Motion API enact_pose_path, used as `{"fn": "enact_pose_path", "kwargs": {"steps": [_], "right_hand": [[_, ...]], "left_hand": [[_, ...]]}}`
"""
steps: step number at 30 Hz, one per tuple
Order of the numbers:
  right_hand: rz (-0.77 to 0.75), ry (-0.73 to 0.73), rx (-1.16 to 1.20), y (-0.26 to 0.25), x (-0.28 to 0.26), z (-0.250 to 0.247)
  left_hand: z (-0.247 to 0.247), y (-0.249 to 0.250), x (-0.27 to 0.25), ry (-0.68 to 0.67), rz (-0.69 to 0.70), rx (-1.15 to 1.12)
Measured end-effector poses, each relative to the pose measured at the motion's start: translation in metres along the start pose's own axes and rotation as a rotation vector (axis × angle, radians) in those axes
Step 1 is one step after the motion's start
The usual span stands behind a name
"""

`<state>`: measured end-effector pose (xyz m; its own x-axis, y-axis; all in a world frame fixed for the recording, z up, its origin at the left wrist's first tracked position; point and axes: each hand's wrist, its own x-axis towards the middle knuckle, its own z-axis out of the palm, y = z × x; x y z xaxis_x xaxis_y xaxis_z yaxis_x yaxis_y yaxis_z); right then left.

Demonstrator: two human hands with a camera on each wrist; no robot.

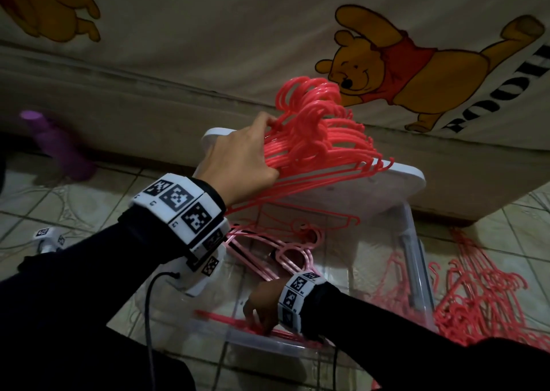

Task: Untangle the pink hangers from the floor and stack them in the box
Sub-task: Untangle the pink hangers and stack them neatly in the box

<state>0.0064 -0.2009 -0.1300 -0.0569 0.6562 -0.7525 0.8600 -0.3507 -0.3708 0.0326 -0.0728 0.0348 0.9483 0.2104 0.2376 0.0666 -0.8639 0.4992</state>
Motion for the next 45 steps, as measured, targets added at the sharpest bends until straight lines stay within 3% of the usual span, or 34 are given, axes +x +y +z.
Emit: {"fn": "enact_pose_path", "kwargs": {"steps": [8,11,20,25,31,37,41,45], "right_hand": [[-0.037,0.014,-0.017,-0.007,0.001,-0.003],[-0.046,0.126,-0.107,-0.007,-0.001,-0.005],[0.031,0.323,-0.004,0.027,-0.010,-0.020],[0.074,0.235,0.141,0.035,-0.013,-0.023],[0.056,0.277,0.267,0.039,-0.019,-0.023],[0.063,0.097,0.312,0.043,-0.009,-0.016],[0.224,0.203,0.268,0.042,-0.001,-0.005],[0.254,0.194,0.199,0.047,0.005,0.007]], "left_hand": [[0.000,-0.002,0.000,-0.004,-0.015,0.000],[0.000,-0.002,-0.001,-0.004,-0.009,0.007],[-0.003,-0.001,0.000,-0.037,-0.019,0.023],[-0.004,-0.001,0.000,-0.043,-0.025,0.026],[-0.004,-0.001,0.000,-0.040,-0.018,0.030],[-0.004,0.000,-0.002,-0.030,-0.013,0.031],[-0.005,-0.001,-0.003,-0.011,-0.009,0.032],[-0.004,-0.001,-0.004,-0.002,-0.017,0.032]]}}
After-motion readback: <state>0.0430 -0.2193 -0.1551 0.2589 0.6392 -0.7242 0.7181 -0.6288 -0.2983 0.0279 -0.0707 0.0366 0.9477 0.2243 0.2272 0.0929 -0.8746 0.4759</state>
